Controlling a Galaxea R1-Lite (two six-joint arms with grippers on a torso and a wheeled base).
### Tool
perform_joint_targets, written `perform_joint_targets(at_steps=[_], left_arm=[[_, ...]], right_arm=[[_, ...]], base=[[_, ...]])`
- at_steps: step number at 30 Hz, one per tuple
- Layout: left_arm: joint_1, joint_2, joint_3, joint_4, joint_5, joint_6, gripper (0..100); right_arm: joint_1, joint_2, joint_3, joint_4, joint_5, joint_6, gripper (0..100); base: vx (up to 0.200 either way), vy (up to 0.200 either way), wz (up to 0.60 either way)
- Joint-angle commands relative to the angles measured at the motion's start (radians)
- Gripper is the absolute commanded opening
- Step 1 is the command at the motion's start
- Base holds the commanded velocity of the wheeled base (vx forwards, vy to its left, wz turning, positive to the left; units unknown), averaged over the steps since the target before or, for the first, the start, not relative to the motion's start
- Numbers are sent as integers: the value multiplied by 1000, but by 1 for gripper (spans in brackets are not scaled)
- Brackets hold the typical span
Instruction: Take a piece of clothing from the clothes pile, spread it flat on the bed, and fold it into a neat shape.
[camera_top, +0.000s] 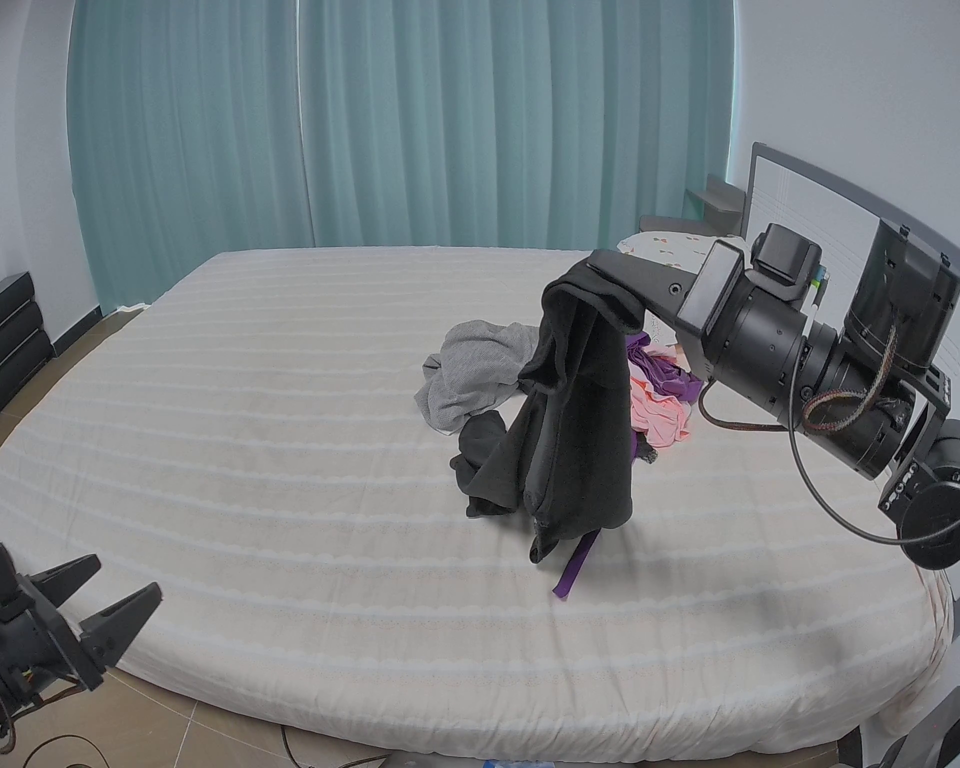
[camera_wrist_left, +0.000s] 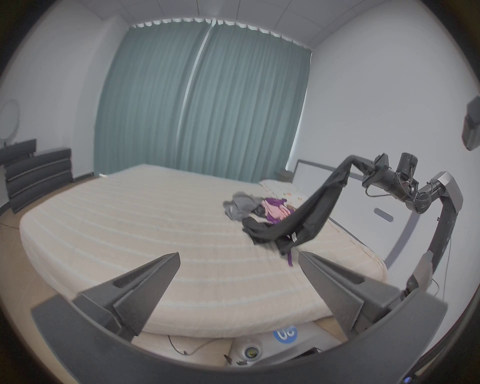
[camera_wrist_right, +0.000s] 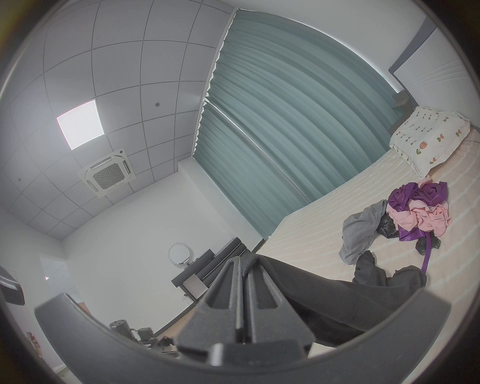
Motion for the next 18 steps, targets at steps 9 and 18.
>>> perform_joint_targets(at_steps=[9, 18], left_arm=[[-247, 621, -123, -203, -13, -92, 100], [-428, 976, -294, -306, 99, -123, 100]], right_arm=[[-12, 4, 18, -34, 2, 4, 0], [-8, 3, 9, -36, 2, 3, 0]], base=[[0, 0, 0], [0, 0, 0]])
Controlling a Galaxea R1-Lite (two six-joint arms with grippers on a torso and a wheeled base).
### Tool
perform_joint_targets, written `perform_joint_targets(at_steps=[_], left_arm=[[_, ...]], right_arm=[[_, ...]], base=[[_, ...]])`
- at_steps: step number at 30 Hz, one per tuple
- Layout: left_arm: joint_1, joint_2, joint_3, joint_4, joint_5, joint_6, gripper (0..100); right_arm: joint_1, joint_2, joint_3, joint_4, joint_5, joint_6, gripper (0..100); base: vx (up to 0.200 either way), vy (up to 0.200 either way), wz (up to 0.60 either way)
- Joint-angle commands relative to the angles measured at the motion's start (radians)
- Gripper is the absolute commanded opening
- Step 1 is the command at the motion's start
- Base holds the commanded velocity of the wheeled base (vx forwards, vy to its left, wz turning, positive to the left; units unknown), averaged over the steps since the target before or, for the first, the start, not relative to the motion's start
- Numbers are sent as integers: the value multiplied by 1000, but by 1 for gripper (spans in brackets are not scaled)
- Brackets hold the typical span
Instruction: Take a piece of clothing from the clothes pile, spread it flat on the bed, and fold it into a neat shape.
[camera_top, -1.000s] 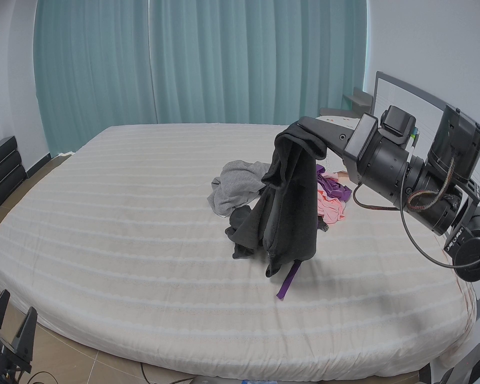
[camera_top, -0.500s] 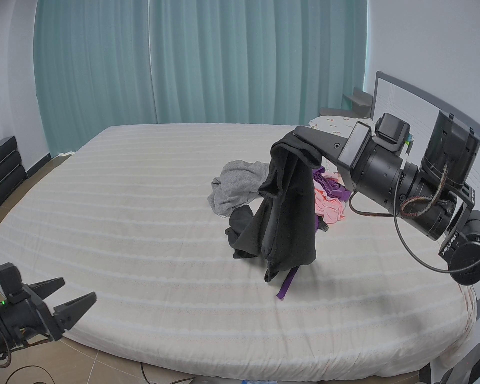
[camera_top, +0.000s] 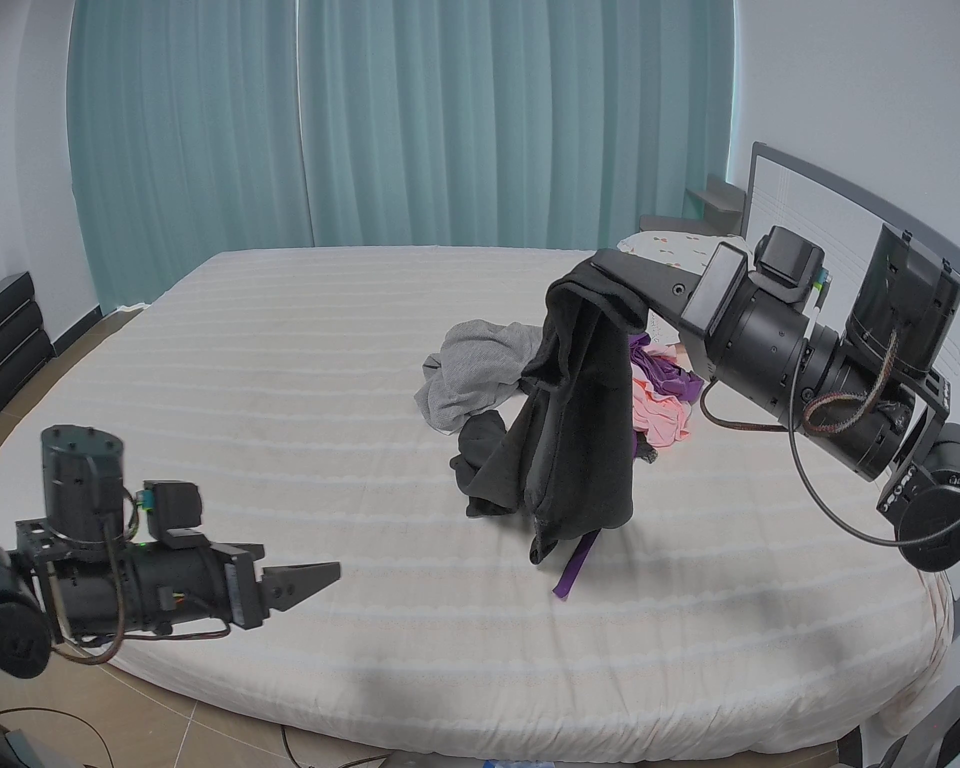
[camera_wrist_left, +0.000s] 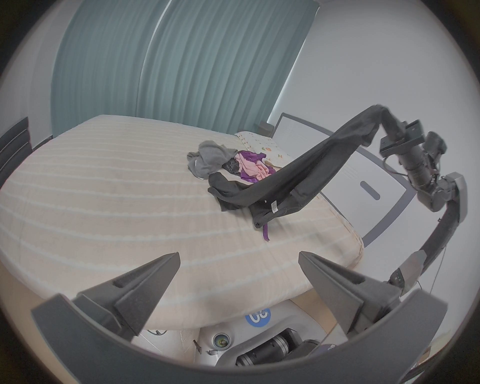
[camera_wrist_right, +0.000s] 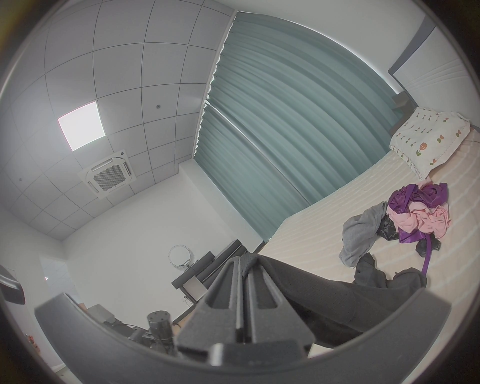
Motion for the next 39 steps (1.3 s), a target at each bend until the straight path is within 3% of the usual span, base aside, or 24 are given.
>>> perform_joint_targets(at_steps=[1, 4, 11, 15, 24, 29, 38, 39], left_arm=[[-133, 326, -152, -85, 95, -23, 100], [-184, 477, -255, -150, 167, -41, 100], [-239, 692, -462, -189, 193, -158, 100], [-233, 779, -539, -218, 202, -159, 100], [-225, 986, -775, -302, 371, -192, 100], [-198, 1115, -962, -285, 451, -219, 100], [-140, 1271, -1191, -180, 487, -215, 100], [-112, 1313, -1269, -140, 517, -213, 100]], right_arm=[[1, -3, -6, -5, -1, 0, 0], [-3, -14, -8, -5, 4, 0, 0], [0, -9, -6, -7, 7, 3, 0], [-2, -15, -3, -7, 6, 3, 0], [-5, -33, 3, -7, 4, 4, 0], [-28, -64, 3, -19, 4, 4, 0], [-94, -107, 3, -28, 10, 7, 0], [-125, -109, 5, -28, 10, 9, 0]], base=[[0, 0, 0], [0, 0, 0], [0, 0, 0], [0, 0, 0], [0, 0, 0], [0, 0, 0], [0, 0, 0], [0, 0, 0]])
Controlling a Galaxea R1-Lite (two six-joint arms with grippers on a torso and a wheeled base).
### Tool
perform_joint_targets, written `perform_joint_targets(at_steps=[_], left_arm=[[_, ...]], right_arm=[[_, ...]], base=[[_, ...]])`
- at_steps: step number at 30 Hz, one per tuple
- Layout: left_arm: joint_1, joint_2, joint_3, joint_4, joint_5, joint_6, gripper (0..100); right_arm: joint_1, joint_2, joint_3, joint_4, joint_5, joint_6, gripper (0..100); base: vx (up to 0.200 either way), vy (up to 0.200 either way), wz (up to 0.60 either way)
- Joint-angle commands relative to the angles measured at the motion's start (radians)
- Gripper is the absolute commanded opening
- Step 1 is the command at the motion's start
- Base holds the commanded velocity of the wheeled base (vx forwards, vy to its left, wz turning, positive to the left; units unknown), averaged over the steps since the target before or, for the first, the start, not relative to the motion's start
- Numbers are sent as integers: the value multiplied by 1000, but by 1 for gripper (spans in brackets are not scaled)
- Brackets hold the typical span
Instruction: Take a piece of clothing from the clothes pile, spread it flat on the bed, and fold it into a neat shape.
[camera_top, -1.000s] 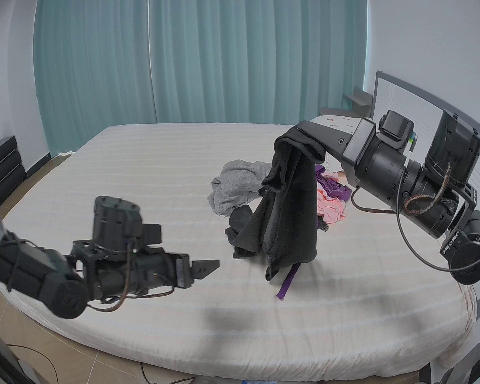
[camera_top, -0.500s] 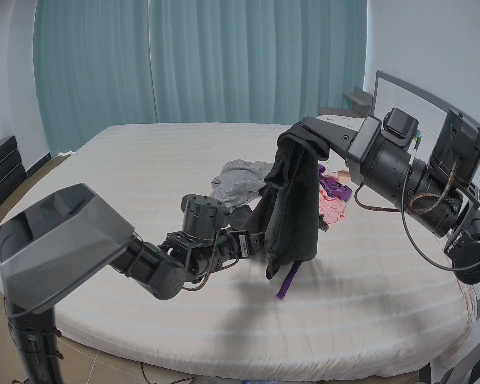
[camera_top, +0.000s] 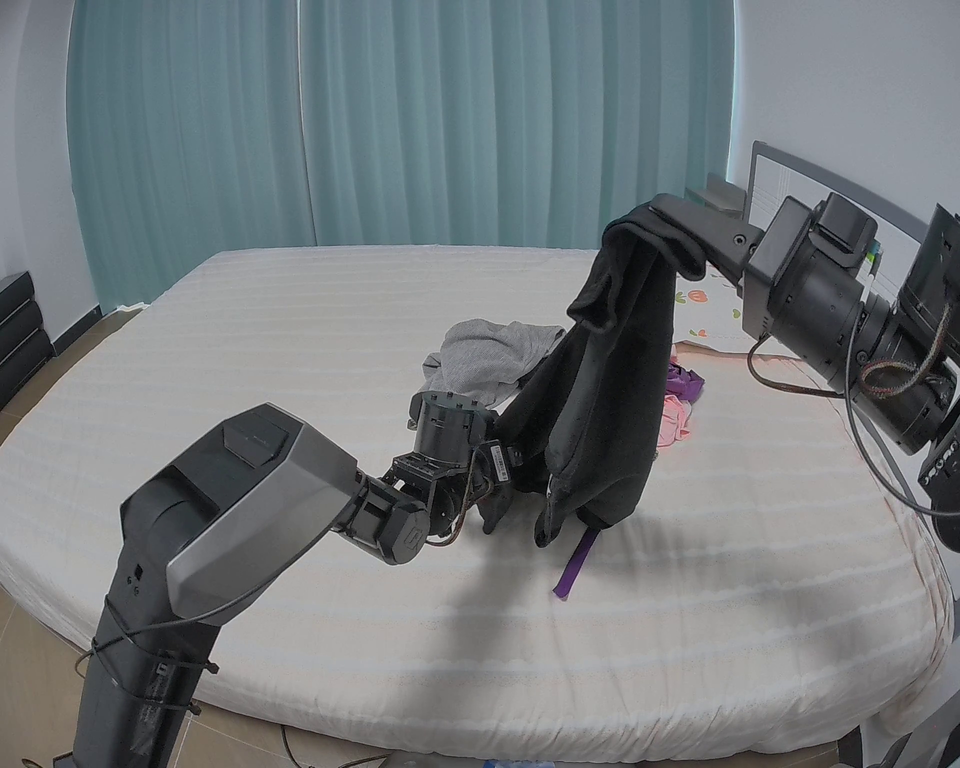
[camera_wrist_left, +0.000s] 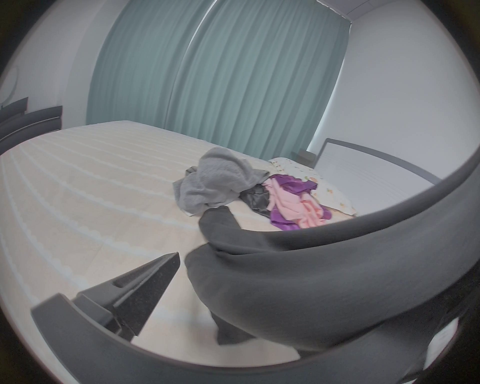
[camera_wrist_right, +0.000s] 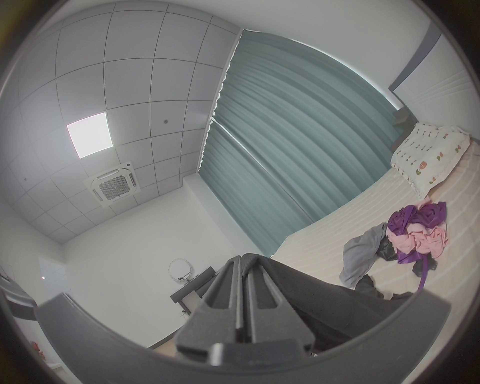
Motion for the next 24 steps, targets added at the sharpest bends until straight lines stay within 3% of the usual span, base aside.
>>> perform_joint_targets(at_steps=[1, 7, 8, 14, 19, 24], left_arm=[[69, 160, -199, 93, 60, 2, 100], [100, 176, -245, 149, 67, 2, 100], [101, 176, -239, 149, 66, 2, 0], [101, 160, -204, 139, 64, -9, 0], [101, 88, -87, 132, 46, -17, 0], [101, -131, 154, 86, -88, -104, 0]], right_arm=[[-79, -30, 2, -3, 4, 4, 0], [-136, -18, 3, -1, 22, 85, 0], [-147, -15, 6, -1, 32, 90, 0], [-191, 17, 25, -1, 61, 94, 0], [-220, 68, 25, -3, 61, 94, 0], [-248, 162, 25, -3, 58, 87, 0]], base=[[0, 0, 0], [0, 0, 0], [0, 0, 0], [0, 0, 0], [0, 0, 0], [0, 0, 0]])
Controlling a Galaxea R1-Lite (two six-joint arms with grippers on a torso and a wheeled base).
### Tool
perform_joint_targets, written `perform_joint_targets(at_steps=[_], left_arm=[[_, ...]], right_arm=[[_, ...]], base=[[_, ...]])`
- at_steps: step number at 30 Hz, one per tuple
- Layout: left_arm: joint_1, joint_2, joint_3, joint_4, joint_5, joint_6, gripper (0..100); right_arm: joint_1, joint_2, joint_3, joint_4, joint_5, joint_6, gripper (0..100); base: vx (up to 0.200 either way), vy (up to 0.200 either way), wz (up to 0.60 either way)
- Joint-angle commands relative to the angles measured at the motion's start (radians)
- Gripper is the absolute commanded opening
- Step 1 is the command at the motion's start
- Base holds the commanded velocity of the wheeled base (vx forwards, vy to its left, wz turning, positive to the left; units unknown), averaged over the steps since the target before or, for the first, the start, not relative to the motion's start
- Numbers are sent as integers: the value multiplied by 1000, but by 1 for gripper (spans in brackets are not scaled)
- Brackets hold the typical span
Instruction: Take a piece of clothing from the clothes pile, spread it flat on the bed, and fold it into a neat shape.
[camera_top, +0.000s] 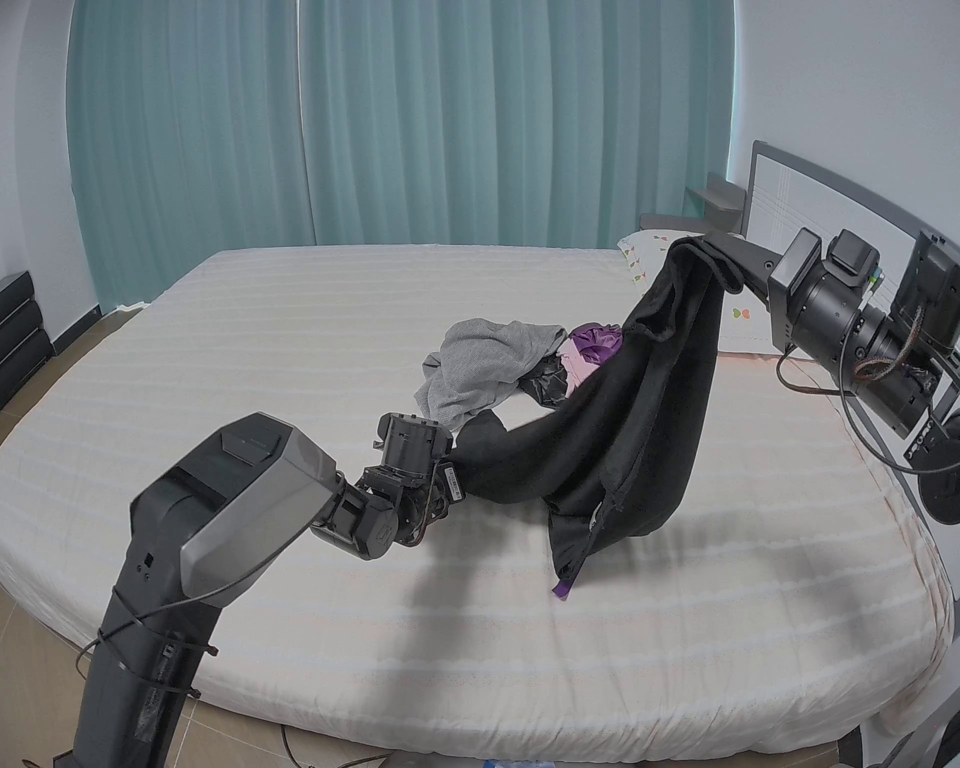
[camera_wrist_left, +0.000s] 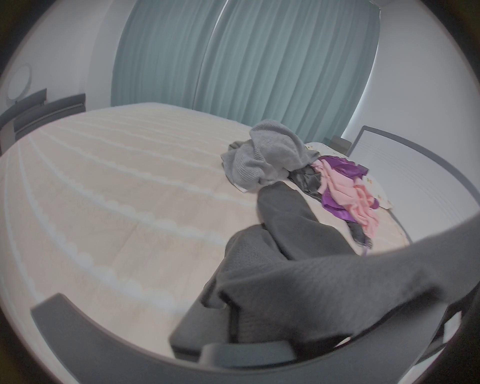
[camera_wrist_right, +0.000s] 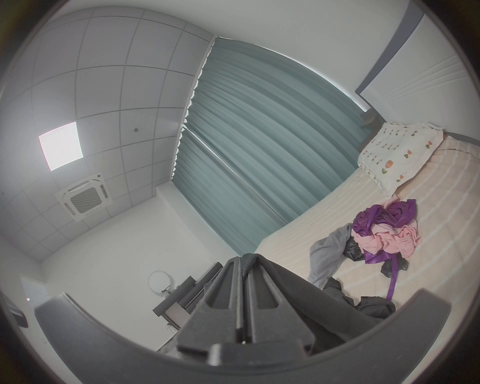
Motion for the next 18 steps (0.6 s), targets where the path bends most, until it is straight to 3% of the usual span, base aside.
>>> perform_joint_targets(at_steps=[1, 2, 3, 5, 11, 18], left_arm=[[0, -227, 199, -26, -96, -59, 0], [0, -227, 199, -26, -96, -59, 0], [0, -328, 315, -24, -127, -73, 0], [0, -397, 380, -32, -131, -91, 0], [0, -623, 430, -24, -234, -283, 0], [3, -686, 484, -55, -248, -243, 0]], right_arm=[[-29, 111, 1, 0, -2, -6, 0], [-29, 111, 1, 0, -2, -6, 0], [-42, 152, 1, -4, -2, -4, 0], [-45, 181, -2, -8, 0, -3, 0], [-29, 247, -19, -47, -14, -9, 0], [-77, 171, -19, -137, 3, 0, 0]], base=[[0, 0, 0], [0, 0, 0], [0, 0, 0], [0, 0, 0], [0, 0, 0], [0, 0, 0]])
